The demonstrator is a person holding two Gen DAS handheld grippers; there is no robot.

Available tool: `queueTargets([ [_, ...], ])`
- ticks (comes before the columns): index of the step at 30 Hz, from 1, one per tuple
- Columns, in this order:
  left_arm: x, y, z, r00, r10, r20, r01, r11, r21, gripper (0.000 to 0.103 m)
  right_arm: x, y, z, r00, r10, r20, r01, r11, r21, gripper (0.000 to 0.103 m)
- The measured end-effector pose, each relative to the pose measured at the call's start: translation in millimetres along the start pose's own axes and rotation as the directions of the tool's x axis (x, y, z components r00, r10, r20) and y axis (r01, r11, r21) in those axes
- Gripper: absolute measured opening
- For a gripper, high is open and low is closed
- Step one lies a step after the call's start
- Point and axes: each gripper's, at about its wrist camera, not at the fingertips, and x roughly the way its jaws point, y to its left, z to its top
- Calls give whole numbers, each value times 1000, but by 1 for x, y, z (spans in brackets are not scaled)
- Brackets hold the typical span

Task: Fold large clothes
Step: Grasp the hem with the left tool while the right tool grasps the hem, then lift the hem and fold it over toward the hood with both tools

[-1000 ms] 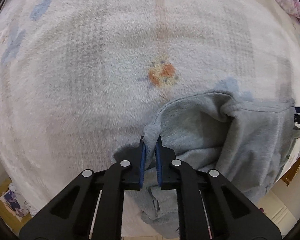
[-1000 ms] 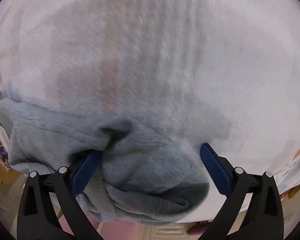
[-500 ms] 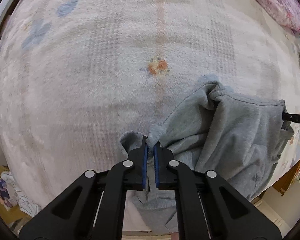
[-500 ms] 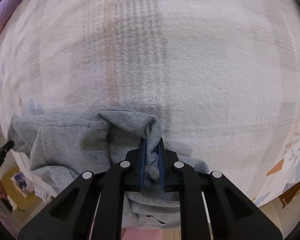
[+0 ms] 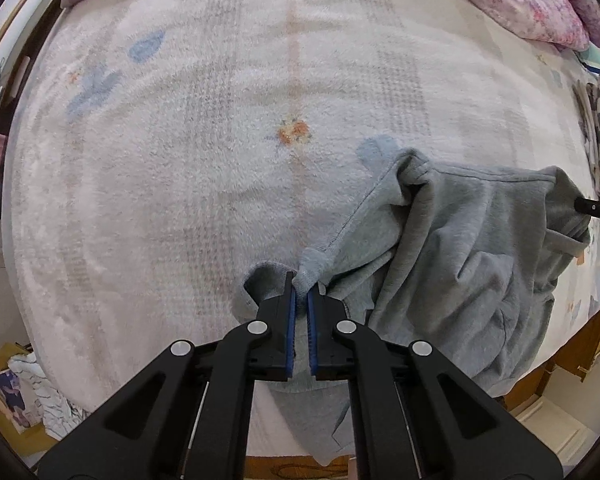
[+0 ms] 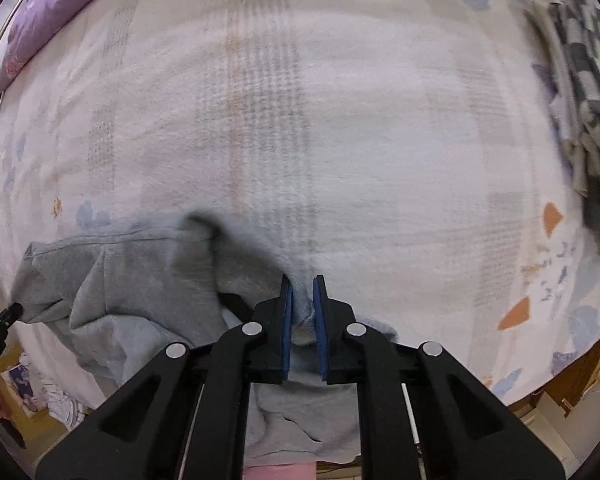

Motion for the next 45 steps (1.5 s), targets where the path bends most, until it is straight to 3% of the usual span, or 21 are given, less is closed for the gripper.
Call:
queueTargets([
  [3, -8, -1, -10, 1000, 7, 18, -8, 1000, 13, 4, -3, -10, 5, 999, 34, -3, -34, 999, 29, 9],
  [6, -12, -2, -16, 999, 9, 34, -10, 1000, 25, 4, 8, 3, 4, 1000, 16, 4, -16, 1000, -4, 9],
  [11, -20, -7, -23, 998, 35, 59, -36, 999, 13, 4, -9, -5, -1, 999, 21, 34, -23, 998, 51, 9],
  [23, -52, -15, -60, 988, 84, 126, -92, 994, 55, 4, -60, -1, -61, 992, 15, 128, -17, 1000, 19, 9],
  [33, -82, -34, -142, 970, 127, 207, -150, 984, 100, 4, -85, -4, -138, 979, -14, 201, 26, 998, -58, 8],
  [39, -81, -42, -198, 971, 138, 196, -150, 988, 47, 4, -83, -24, -198, 978, -43, 205, 66, 992, -107, 1],
  [45, -59, -68, -253, 972, 171, 160, -178, 984, 30, 4, -49, -54, -245, 994, -16, 108, 25, 996, -88, 1],
])
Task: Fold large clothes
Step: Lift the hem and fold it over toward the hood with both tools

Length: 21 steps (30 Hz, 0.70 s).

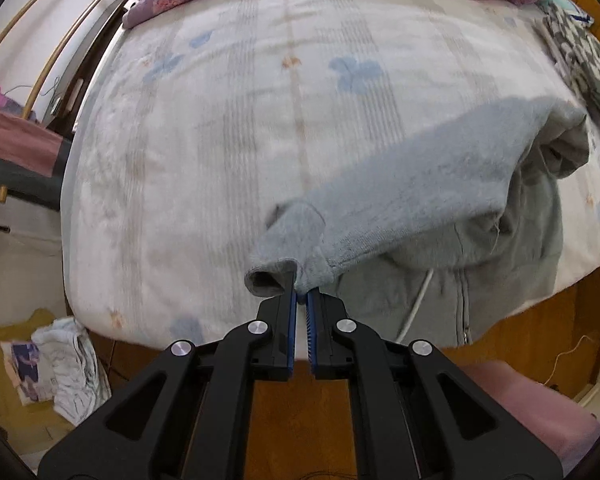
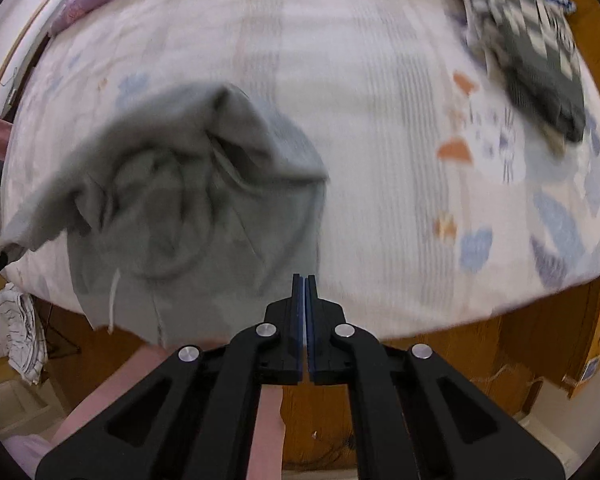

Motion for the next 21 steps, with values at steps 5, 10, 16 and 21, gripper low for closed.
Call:
queueTargets([
  [5, 9, -7, -20, 1000, 11, -12, -11, 1000, -23, 4, 22, -14, 4, 996, 84, -22, -82, 994, 75, 13],
  [10, 10, 6, -19, 1000, 2, -18, -3, 998, -58, 4, 19, 9, 35, 994, 51, 98, -47, 998, -46, 83],
  [16, 10, 13, -8, 1000, 5, -12, -5, 999, -47, 4, 68, 67, 77, 994, 32, 107, 1, 956, -292, 42],
  [21, 6, 18, 3, 1000, 25, -3, -25, 999, -30, 4, 71, 59, 88, 991, 134, 7, -132, 978, -164, 5],
])
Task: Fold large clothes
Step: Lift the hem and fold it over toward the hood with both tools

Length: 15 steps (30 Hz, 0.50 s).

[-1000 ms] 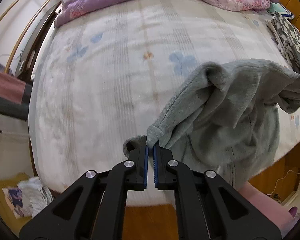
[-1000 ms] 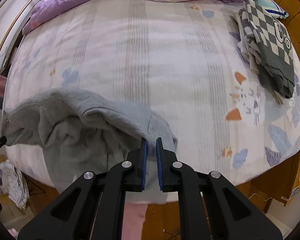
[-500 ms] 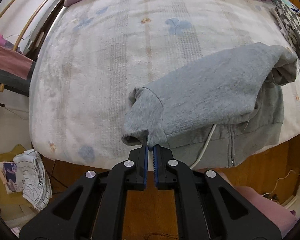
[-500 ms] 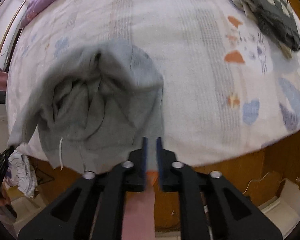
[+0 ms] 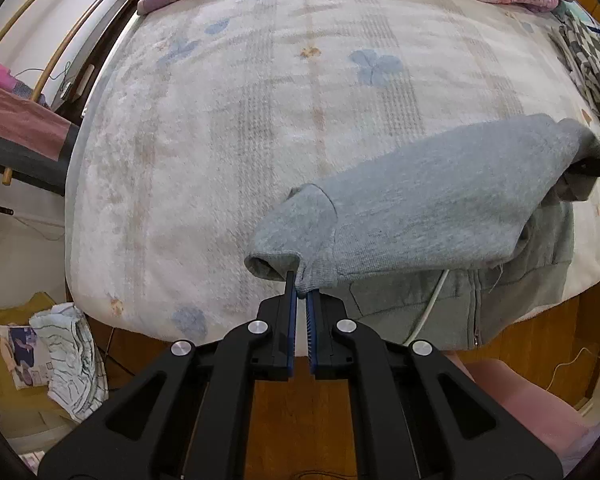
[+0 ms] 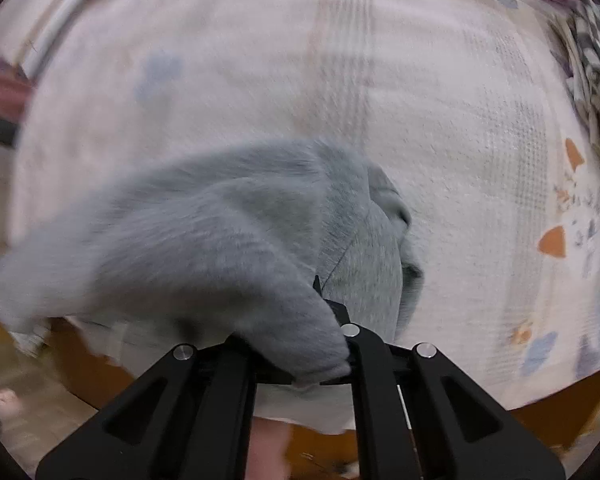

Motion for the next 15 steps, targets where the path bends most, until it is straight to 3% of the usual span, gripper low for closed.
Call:
queueTargets([
  [5, -5, 11, -4, 1000, 20, -13, -20, 1000, 6, 4, -50, 7, -32, 999, 20, 35, -17, 997, -76, 5],
  [8, -4, 16, -20, 999, 26, -43, -26, 1000, 4, 4, -62, 30, -63, 1000, -1, 17, 4, 982, -187, 5],
  [11, 17, 18, -46, 993, 47, -107, -47, 999, 1, 4, -50, 50, -97, 999, -9, -39, -1, 968, -252, 5],
  [15, 60, 21, -75, 976, 62, -207, -69, 997, -26, 1, 0, 54, -140, 987, -71, -143, 27, 957, -290, 5],
])
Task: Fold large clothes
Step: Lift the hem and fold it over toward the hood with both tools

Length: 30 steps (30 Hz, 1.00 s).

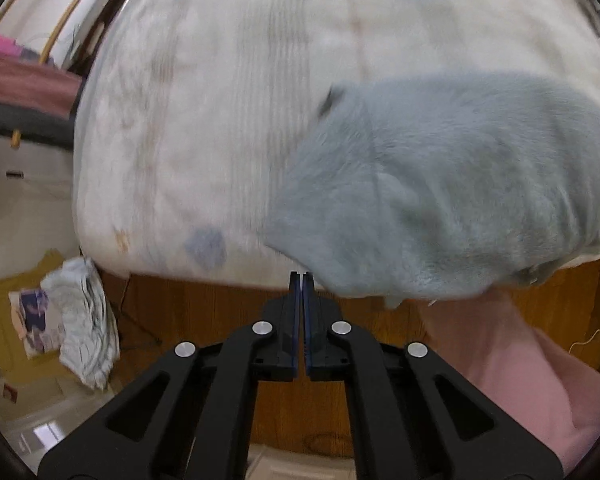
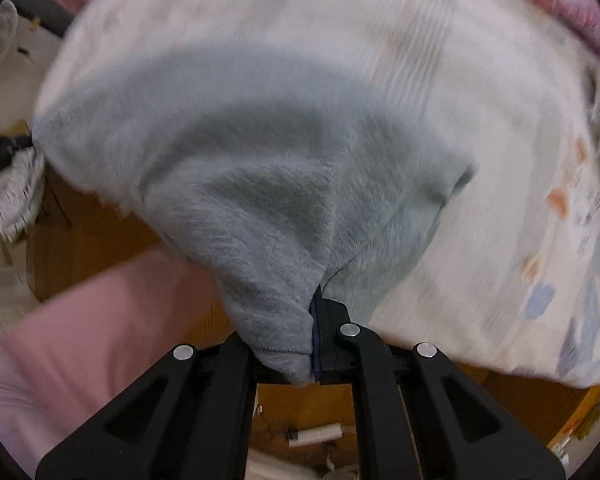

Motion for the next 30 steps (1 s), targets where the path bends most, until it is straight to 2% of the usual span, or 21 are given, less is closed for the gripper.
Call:
queueTargets([
  [3, 26, 0, -10, 996, -35, -77, 33, 999, -28, 2, 50, -5, -14, 994, -33, -106, 39, 998, 54, 12],
  [4, 28, -1, -13, 993, -46, -105, 43, 999, -34, 2, 57, -6, -16, 991, -22, -135, 33, 996, 81, 15],
  [5, 27, -2, -15, 992, -56, -113, 53, 998, -34, 7, 56, -7, -17, 991, 1, -135, 13, 995, 101, 16],
  [6, 21, -3, -18, 993, -67, -101, 64, 998, -28, 15, 49, -7, -18, 993, 21, -119, -6, 993, 119, 28],
  [7, 13, -6, -19, 994, -74, -80, 73, 997, -19, 37, 38, -7, -18, 994, 45, -98, -31, 990, 137, 59],
  [8, 5, -9, -20, 995, -80, -58, 80, 997, -10, 54, 27, -9, -18, 995, 71, -77, -59, 987, 151, 79],
  [9, 0, -12, -19, 995, -90, -42, 90, 996, 0, 54, 16, -9, -20, 995, 87, -47, -78, 983, 165, 95],
  [10, -7, -17, -15, 994, -100, -33, 101, 995, 13, 54, 0, -11, -22, 995, 98, 5, -97, 980, 175, 94],
  [11, -12, -24, -11, 993, -116, -27, 116, 993, 27, 54, -10, -12, -23, 993, 120, 22, -122, 976, 181, 94],
  [12, -13, -29, -7, 992, -124, -24, 125, 992, 35, 54, -15, -14, -23, 990, 141, 23, -143, 971, 192, 94],
  [15, -23, -50, 14, 984, -175, 11, 175, 983, 60, 54, -28, -23, -17, 989, 137, 51, -146, 956, 255, 93],
  [17, -29, -65, 28, 979, -204, 29, 201, 976, 79, 52, -29, -25, -6, 983, 157, 92, -177, 945, 276, 73],
  [18, -32, -73, 37, 975, -219, 41, 214, 973, 91, 48, -27, -27, 3, 980, 170, 101, -193, 937, 292, 54],
  [19, -36, -83, 46, 969, -238, 57, 231, 967, 109, 38, -21, -29, 13, 976, 190, 102, -214, 920, 329, 39],
  [21, -39, -99, 64, 960, -273, 56, 264, 956, 128, 28, -9, -34, 29, 965, 236, 114, -262, 887, 380, 26],
  [23, -36, -110, 84, 945, -322, 55, 314, 942, 119, 17, -5, -34, 57, 952, 269, 146, -305, 865, 399, 25],
  [25, -23, -122, 110, 920, -390, 33, 386, 918, 91, 17, 8, -29, 84, 951, 282, 126, -309, 858, 410, 25],
  [26, -14, -127, 118, 915, -403, 13, 401, 912, 80, 17, 19, -29, 97, 950, 294, 103, -309, 844, 438, 25],
  [27, 2, -137, 130, 915, -402, -34, 404, 912, 68, 16, 35, -32, 109, 955, 288, 71, -284, 822, 493, 26],
  [30, 37, -154, 150, 916, -385, -113, 393, 918, 58, 16, 60, -37, 129, 967, 253, 18, -223, 818, 531, 25],
])
